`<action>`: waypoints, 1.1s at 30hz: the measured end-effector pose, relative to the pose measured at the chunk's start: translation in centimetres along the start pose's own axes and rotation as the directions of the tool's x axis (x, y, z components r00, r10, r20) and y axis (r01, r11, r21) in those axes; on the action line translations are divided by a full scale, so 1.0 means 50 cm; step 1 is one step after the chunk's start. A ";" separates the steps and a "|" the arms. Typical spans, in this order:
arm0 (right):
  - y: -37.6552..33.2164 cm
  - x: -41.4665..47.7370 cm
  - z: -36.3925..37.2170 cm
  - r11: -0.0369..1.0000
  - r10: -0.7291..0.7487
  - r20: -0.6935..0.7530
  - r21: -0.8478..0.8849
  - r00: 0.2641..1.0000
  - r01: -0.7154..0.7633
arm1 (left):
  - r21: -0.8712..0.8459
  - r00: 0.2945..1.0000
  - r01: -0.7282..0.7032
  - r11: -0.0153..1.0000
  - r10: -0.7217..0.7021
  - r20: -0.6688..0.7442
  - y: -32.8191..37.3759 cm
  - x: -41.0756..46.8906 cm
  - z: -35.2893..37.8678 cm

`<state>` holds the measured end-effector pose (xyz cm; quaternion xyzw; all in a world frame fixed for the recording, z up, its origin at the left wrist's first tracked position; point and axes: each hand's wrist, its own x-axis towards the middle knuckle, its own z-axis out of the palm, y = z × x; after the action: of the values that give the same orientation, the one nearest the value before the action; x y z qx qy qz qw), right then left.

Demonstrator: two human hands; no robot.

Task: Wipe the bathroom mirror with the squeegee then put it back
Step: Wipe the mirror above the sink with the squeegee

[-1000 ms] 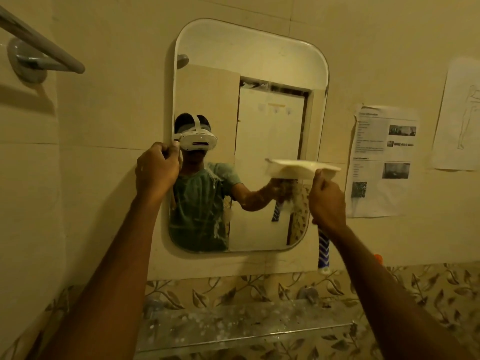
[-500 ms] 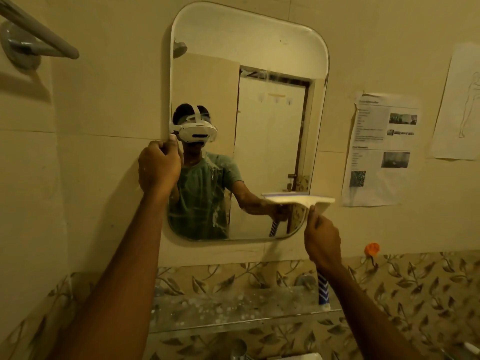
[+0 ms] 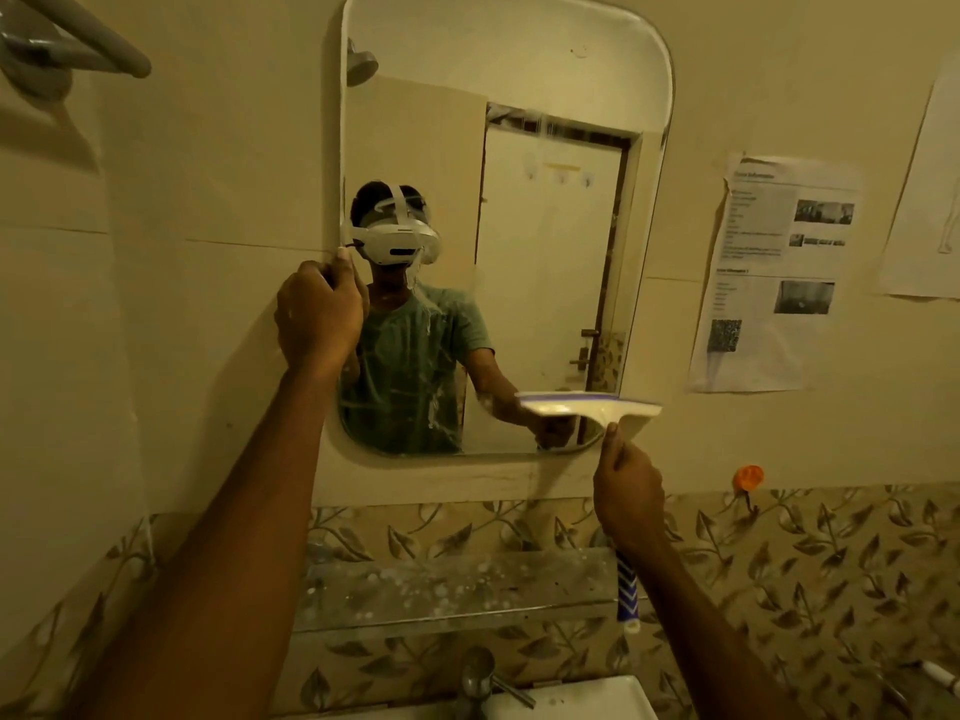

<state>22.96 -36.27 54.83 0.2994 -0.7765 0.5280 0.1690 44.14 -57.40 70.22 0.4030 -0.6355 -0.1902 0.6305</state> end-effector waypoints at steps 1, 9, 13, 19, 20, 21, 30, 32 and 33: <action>0.007 -0.013 -0.001 1.000 -0.003 0.010 -0.012 1.000 0.003 | -0.001 1.000 0.000 1.000 0.000 0.000 -0.001 -0.001 0.000; -0.069 0.086 -0.049 0.999 -0.017 -0.029 0.044 0.999 0.018 | -0.018 0.998 -0.049 0.999 0.048 -0.035 -0.011 -0.004 0.004; -0.037 0.061 -0.022 1.000 0.022 -0.038 0.018 0.999 -0.021 | -0.009 0.998 -0.044 0.999 0.044 -0.044 -0.011 -0.008 0.007; 0.066 -0.055 0.009 0.999 0.032 0.046 -0.027 0.998 -0.031 | -0.011 0.997 -0.034 0.999 0.033 -0.064 -0.011 -0.006 0.009; 0.075 -0.064 0.010 0.998 0.037 0.052 -0.044 0.998 -0.035 | -0.014 0.998 -0.027 1.000 0.026 -0.063 -0.010 -0.007 0.008; 0.081 -0.070 0.011 0.998 0.040 0.055 -0.057 0.998 -0.037 | -0.021 0.998 -0.026 0.999 0.025 -0.062 -0.009 -0.009 0.008; 0.072 -0.087 -0.006 0.998 0.049 0.030 -0.034 0.998 -0.047 | -0.093 0.998 0.055 0.994 -0.051 0.048 0.005 -0.013 -0.025; 0.039 -0.072 -0.021 0.999 0.036 -0.009 0.022 0.999 -0.036 | -0.134 0.991 0.093 0.987 -0.078 0.108 0.005 -0.005 -0.038; 0.018 -0.059 -0.029 0.998 0.030 -0.024 0.061 0.999 -0.028 | -0.155 0.988 0.105 0.982 -0.085 0.129 0.006 0.001 -0.044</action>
<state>24.53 -33.83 53.03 0.2864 -0.7623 0.5573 0.1621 46.17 -56.70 70.76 0.3681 -0.6353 -0.2955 0.6112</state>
